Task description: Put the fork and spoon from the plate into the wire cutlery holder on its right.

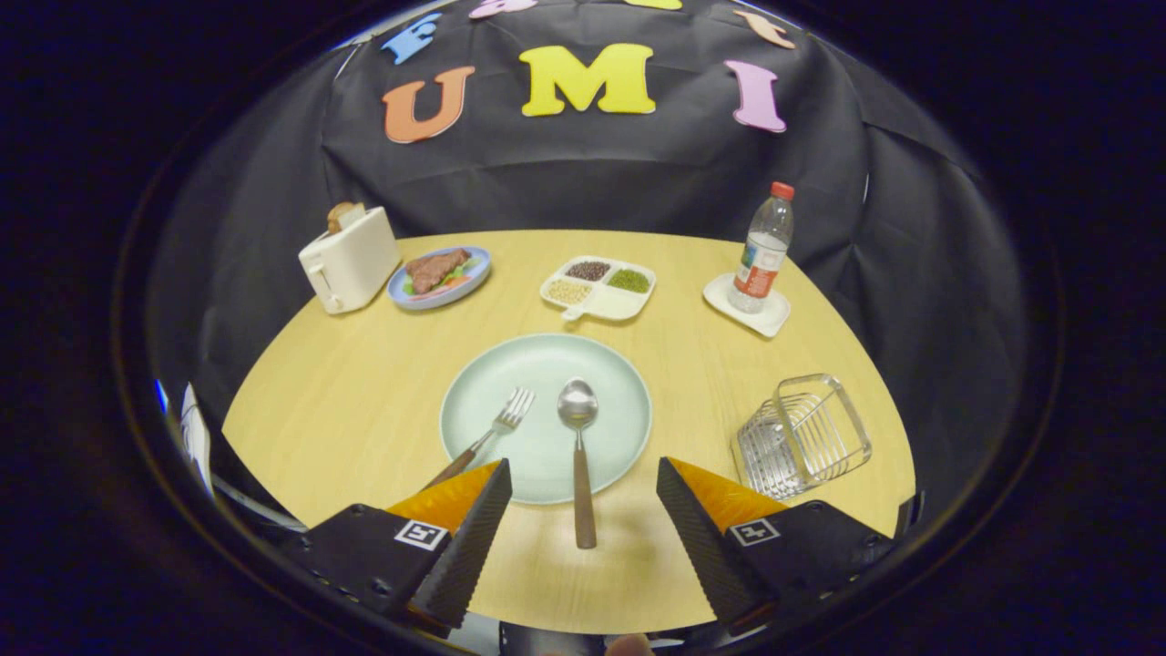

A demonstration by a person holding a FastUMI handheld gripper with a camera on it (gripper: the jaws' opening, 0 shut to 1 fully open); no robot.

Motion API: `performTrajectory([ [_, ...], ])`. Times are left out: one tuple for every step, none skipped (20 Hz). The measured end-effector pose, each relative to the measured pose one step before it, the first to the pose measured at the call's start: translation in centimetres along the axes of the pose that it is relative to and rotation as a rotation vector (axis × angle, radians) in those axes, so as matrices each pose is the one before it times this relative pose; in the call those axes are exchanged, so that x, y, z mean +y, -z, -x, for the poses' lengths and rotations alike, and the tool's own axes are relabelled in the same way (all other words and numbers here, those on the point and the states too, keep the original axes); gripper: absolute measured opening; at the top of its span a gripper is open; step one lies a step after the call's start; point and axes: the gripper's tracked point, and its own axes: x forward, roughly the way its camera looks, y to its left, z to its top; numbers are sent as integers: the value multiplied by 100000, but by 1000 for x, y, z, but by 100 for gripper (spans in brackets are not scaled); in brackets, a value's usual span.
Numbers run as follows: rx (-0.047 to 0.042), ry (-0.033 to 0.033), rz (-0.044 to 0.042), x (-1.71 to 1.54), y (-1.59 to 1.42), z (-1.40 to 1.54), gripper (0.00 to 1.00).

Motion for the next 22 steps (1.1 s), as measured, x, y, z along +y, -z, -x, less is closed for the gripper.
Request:
performTrajectory([
  [2367,-479,668,169,615,-359,96],
  [2197,-198,997,34,659,-246,96],
  [1247,808,1210,-192,418,-143,96],
  [646,1242,873,-328,257,-225,96],
  [789,665,191,-208,182,-239,96],
  [842,-381,-726,81,319,-163,93],
  [1274,-1349,-1210,202,352,-322,91],
  [1421,-1233,-1386,128,361,-84,88],
  [1364,-729,-810,29,230,-264,82],
  [896,-108,-891,-150,165,-335,75],
  [436,147,-1211,-163,61,-407,72],
  [1066,-333,-748,7,227,-342,70],
  [748,-827,-1405,59,258,-498,68],
  [1095,-714,-1459,190,-85,8,66],
  [668,-1025,-860,163,-23,-245,57],
  [20,199,-846,-167,537,-1039,45],
  [808,1010,-1345,-98,-467,489,33],
  [776,-543,-1349,129,-23,131,21],
  [258,-893,-316,143,-143,9,16],
  [-4,-260,-1329,40,138,180,12],
  [-115,-533,-625,146,-102,55,8],
  [-554,-733,-447,11,-8,157,8],
])
